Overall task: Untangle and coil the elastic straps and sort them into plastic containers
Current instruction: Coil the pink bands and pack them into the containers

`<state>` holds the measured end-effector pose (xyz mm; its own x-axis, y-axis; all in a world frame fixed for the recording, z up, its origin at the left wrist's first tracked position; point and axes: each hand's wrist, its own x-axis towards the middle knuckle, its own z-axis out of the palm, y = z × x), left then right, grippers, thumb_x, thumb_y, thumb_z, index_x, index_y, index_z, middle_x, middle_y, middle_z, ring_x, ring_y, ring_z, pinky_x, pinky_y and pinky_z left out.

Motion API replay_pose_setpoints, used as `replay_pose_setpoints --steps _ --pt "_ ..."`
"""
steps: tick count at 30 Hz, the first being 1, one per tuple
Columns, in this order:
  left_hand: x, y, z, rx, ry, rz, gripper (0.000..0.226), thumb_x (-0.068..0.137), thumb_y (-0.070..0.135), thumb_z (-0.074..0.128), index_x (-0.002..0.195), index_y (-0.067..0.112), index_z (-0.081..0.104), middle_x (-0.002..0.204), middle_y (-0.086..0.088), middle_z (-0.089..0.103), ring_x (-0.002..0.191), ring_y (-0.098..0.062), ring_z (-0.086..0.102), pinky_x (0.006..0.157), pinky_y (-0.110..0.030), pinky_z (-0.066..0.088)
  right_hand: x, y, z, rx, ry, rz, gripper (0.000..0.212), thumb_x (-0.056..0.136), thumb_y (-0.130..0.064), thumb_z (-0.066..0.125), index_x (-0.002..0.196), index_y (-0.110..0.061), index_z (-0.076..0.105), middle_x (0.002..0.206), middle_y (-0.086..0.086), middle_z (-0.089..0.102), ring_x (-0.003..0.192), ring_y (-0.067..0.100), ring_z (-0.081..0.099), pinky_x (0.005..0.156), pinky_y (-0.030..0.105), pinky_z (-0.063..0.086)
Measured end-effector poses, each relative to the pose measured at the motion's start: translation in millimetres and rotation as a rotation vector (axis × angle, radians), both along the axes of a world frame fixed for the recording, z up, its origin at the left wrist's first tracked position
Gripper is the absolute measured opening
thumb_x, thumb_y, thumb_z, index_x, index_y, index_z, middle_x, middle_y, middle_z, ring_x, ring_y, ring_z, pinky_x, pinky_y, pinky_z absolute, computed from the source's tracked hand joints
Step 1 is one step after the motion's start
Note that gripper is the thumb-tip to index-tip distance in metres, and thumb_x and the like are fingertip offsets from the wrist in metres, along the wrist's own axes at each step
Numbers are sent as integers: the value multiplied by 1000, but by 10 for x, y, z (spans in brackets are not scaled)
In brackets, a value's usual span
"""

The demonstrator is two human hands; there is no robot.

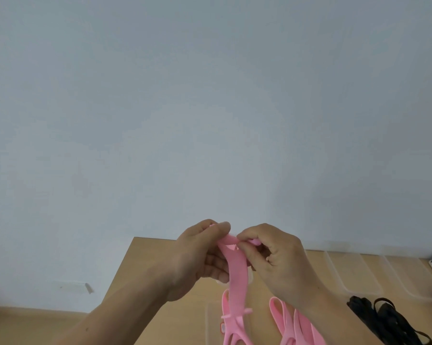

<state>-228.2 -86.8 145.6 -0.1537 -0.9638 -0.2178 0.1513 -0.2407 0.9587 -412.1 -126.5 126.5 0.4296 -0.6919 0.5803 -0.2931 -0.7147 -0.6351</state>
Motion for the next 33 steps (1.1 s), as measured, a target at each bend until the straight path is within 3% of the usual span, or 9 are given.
replay_pose_setpoints --steps 7,11,13,16,19,24,27,31,33 --pt "64 -24 -32 -65 -2 60 13 91 11 68 93 5 56 87 -26 69 75 -32 63 67 -37 57 16 -93 -43 -117 94 -62 7 92 -24 63 96 -24 68 81 -12 64 67 7 62 59 28 52" --pt "84 -18 -86 -140 -55 70 12 90 -4 64 87 6 57 84 -18 68 76 -29 68 71 -36 55 65 -64 -100 247 -26 -42 25 87 -25 73 99 -42 60 85 -10 64 65 16 63 64 30 55" --pt "86 -7 -113 -227 -162 50 14 92 -2 61 85 9 57 78 -8 70 74 -22 69 68 -31 54 84 -47 -103 442 -99 36 21 85 -35 71 100 -44 60 85 -5 67 68 17 66 63 29 55" --pt "80 8 -141 -328 -323 35 14 93 8 62 104 16 58 82 -5 72 78 -21 70 70 -32 56 95 -38 -77 569 -182 96 15 87 -45 64 95 -32 65 73 2 68 64 17 66 59 25 51" --pt "97 17 -184 -318 -373 44 36 87 22 64 120 32 55 93 -5 69 87 -25 70 81 -42 59 82 -52 -63 597 -156 65 7 92 -29 66 94 -23 67 67 1 68 58 14 64 56 24 51" --pt "82 23 -227 -221 -316 65 24 88 24 68 108 12 62 93 -8 75 85 -28 73 79 -52 59 69 -21 -74 419 13 -43 12 90 -24 69 94 -34 65 73 -18 68 63 4 65 60 13 47" --pt "86 16 -203 -171 -263 19 17 94 16 65 107 7 59 91 -12 75 83 -32 74 76 -49 61 66 -1 -88 242 118 -89 14 92 -25 67 96 -37 63 87 -28 65 78 3 64 66 12 47" --pt "80 11 -148 -69 -94 -8 29 84 15 67 107 2 54 89 -18 72 78 -32 70 68 -40 58 85 21 -104 61 125 -106 15 94 -36 60 103 -26 65 88 -17 64 80 6 62 67 23 52" --pt "71 -8 -95 -18 -17 -27 28 82 18 66 103 3 54 86 -18 70 75 -31 67 67 -38 56 92 6 -95 -47 121 -90 11 94 -30 61 101 -22 64 86 -11 63 76 8 61 64 27 52"
